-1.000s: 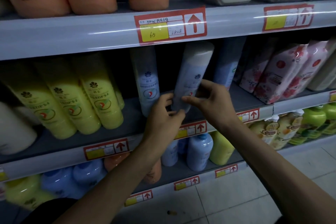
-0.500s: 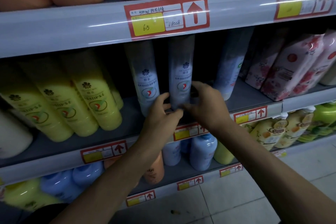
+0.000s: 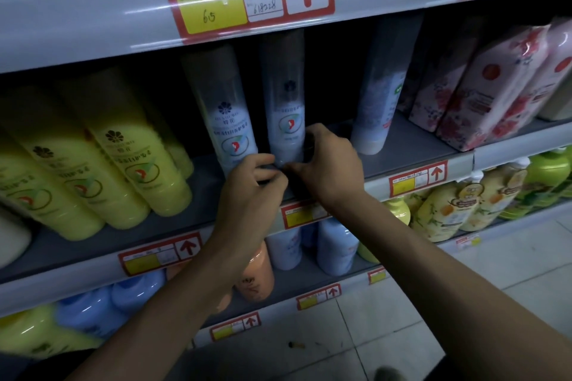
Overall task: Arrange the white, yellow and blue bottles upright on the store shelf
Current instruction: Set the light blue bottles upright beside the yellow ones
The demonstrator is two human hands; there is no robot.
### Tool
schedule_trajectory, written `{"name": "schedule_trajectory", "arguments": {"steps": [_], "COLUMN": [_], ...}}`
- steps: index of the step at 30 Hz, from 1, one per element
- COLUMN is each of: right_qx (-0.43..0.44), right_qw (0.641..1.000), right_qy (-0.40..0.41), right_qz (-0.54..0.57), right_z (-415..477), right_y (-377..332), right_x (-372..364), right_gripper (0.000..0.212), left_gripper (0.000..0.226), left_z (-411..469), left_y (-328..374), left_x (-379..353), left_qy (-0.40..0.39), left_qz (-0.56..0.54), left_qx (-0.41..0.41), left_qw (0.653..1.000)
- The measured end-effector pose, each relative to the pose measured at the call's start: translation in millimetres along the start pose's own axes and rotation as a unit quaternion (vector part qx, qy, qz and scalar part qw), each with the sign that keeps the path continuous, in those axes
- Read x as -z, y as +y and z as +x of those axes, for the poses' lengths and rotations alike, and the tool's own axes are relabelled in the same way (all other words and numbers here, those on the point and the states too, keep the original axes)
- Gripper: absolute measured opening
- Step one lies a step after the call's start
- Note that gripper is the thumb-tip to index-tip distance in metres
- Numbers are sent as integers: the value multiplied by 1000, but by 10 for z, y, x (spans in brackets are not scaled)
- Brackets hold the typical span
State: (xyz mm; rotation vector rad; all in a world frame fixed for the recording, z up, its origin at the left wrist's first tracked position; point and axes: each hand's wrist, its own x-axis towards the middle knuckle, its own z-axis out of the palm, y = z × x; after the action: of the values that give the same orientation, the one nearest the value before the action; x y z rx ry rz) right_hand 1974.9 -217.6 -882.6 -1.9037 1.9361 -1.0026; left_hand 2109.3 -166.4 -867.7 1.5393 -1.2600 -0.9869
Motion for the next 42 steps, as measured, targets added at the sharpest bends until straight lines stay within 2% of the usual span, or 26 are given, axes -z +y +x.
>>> {"name": "schedule_trajectory", "arguments": {"steps": [12, 27, 36, 42], "right_qx": [-37, -16, -10, -10], "right_qw": [999, 1000, 1000, 1000], "right_qy": [-5, -10, -15, -12], "right_qz": [10, 18, 12, 21], "right_z": [176, 163, 180, 220], "right_y": [-214, -207, -193, -174], "right_x": [-200, -209, -243, -266], "right_gripper": [39, 34, 40, 52], "left_gripper": [30, 30, 27, 24], "left_z": [-1, 15, 7, 12], "left_y": [52, 52, 35, -10], "left_x": [-8, 42, 80, 141], "left_qy": [-11, -15, -7, 4], "left_qz": [1, -8, 4, 25], "left_qx": [7, 3, 2, -6], "left_qw": [1000, 1000, 1000, 1000]}}
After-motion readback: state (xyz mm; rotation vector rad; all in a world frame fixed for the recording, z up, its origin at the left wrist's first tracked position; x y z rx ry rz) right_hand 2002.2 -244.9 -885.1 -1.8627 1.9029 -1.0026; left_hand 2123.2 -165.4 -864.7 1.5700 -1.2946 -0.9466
